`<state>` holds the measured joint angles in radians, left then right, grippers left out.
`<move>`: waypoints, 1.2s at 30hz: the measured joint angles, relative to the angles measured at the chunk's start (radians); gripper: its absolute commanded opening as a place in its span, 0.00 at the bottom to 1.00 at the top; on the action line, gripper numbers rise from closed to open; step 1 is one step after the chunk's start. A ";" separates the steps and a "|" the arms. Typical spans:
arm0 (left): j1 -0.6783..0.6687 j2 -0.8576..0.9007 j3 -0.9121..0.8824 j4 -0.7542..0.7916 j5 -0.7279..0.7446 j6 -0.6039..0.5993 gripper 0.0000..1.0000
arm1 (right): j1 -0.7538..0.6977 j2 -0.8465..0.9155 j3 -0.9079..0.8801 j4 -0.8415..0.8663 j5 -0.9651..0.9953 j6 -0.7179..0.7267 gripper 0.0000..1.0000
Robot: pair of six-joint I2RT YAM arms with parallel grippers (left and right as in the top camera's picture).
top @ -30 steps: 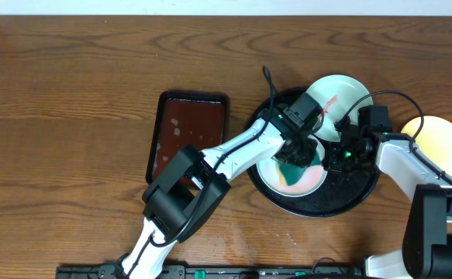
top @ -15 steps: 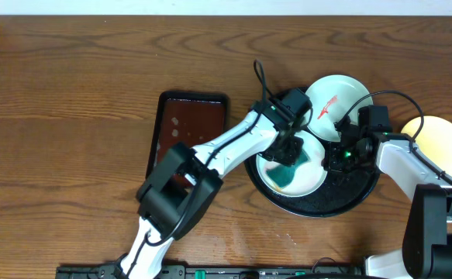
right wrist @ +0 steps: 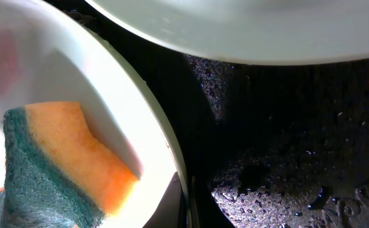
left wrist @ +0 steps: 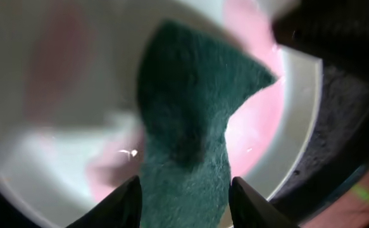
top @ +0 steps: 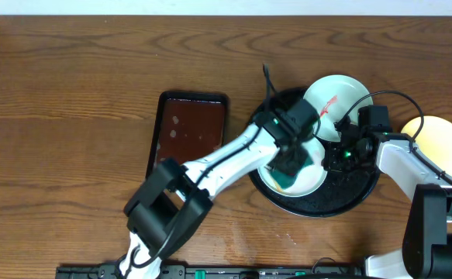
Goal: Clean dirty plates on tray and stack at the side
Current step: 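Scrub the pale green plate with the sponge while the right gripper holds its rim, then return the sponge to the black rectangular tray with the left gripper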
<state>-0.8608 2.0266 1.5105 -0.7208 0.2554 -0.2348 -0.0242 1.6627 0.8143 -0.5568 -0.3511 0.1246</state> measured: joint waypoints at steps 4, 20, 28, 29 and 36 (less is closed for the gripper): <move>-0.021 0.044 -0.021 0.024 -0.002 0.004 0.08 | 0.000 0.000 0.000 0.000 0.000 0.000 0.01; 0.136 -0.037 0.059 -0.206 -0.060 0.006 0.07 | 0.000 0.000 0.000 0.000 0.000 0.000 0.01; 0.439 -0.220 0.092 -0.320 -0.077 0.006 0.07 | 0.000 0.000 0.000 0.002 0.000 0.000 0.07; 0.494 -0.217 0.074 -0.306 -0.079 0.006 0.08 | 0.000 0.000 0.000 0.006 0.003 -0.002 0.16; 0.588 -0.173 -0.116 -0.184 -0.086 0.003 0.10 | 0.000 0.001 -0.001 0.051 0.005 0.000 0.01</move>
<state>-0.2729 1.8538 1.3945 -0.9051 0.1696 -0.2321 -0.0246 1.6634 0.8131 -0.5060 -0.3466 0.1242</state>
